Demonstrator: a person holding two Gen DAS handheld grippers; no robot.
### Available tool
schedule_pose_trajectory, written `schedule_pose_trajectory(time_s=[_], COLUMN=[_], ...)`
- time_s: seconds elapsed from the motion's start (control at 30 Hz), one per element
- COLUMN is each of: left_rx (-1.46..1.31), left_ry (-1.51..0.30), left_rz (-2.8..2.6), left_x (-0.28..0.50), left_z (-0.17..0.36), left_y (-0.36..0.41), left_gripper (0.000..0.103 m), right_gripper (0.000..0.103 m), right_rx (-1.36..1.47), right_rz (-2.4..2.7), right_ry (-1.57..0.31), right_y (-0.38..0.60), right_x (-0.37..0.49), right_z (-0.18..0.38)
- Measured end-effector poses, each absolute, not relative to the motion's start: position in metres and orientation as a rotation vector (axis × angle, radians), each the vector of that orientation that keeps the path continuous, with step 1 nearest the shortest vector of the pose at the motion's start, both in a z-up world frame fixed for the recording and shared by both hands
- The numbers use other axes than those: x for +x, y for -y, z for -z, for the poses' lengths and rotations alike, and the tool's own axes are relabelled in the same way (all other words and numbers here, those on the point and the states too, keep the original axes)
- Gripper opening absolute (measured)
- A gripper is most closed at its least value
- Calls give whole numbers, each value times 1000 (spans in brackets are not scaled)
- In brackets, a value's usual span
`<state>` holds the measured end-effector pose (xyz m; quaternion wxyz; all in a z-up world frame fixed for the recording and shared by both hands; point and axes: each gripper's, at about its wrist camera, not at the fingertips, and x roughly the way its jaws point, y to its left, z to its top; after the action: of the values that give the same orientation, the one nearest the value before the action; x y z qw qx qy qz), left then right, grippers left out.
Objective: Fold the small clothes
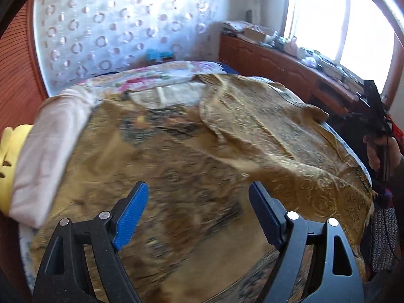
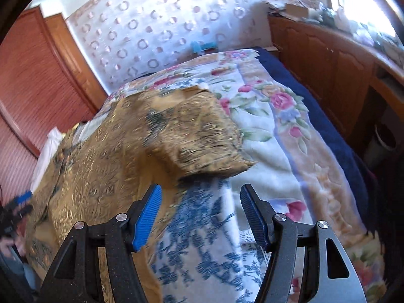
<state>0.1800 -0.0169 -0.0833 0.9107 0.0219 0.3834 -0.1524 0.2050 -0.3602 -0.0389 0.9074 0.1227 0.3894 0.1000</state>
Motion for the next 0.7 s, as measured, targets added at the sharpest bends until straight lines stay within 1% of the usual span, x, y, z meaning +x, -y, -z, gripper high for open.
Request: schedule_pose_trajectory(time_s=[0.33, 0.53, 0.7], left_rx=[98, 118, 168], left_ry=[-865, -888, -884], left_rz=[343, 336, 332], left_x=[195, 197, 193], left_z=[103, 121, 124], left_y=[60, 66, 73], left_gripper=[83, 83, 88], right_gripper=[67, 67, 67], right_rx=[383, 496, 561], right_rz=[-183, -184, -176], right_ry=[-819, -839, -879], right_y=[380, 385, 387], right_x=[230, 246, 255], right_z=[49, 59, 69])
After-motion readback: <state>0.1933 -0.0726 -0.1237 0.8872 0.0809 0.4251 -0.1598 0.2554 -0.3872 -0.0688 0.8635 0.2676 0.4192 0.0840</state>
